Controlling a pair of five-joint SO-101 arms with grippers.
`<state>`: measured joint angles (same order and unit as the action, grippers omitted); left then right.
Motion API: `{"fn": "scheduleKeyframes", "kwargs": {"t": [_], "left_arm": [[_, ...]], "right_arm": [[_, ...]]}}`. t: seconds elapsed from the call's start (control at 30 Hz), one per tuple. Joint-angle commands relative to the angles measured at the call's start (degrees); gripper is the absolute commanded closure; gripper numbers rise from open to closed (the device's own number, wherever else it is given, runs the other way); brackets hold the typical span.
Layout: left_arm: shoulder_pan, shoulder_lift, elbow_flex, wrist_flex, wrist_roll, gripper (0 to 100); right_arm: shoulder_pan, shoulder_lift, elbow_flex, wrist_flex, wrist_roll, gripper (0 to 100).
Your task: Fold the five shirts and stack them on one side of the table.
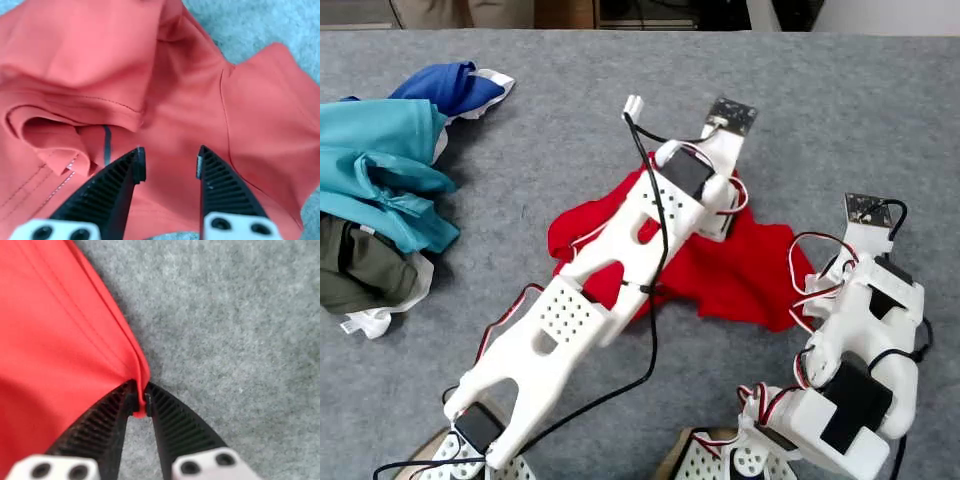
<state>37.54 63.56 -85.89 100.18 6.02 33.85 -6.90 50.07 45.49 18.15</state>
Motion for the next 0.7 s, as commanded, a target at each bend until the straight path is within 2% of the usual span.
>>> {"fn": "scheduleKeyframes", "kwargs": {"t": [0.0, 0.2, 0.53, 0.67], "left_arm": [[-1.14, -2.07, -0.53, 0.18, -0.35, 82], [-4.13, 4.09, -1.05, -4.22, -0.35, 82], [-4.40, 8.31, -1.05, -7.56, 0.09, 82], [-4.48, 7.96, -1.05, -9.49, -0.26, 92]], "right_arm": [[-0.57, -2.51, 0.22, -1.14, -0.18, 99.0], [-0.57, -2.51, 0.22, -1.14, -0.18, 99.0], [-0.57, -2.51, 0.22, -1.14, -0.18, 99.0], [-0.57, -2.51, 0.22, -1.23, -0.18, 99.0]]}}
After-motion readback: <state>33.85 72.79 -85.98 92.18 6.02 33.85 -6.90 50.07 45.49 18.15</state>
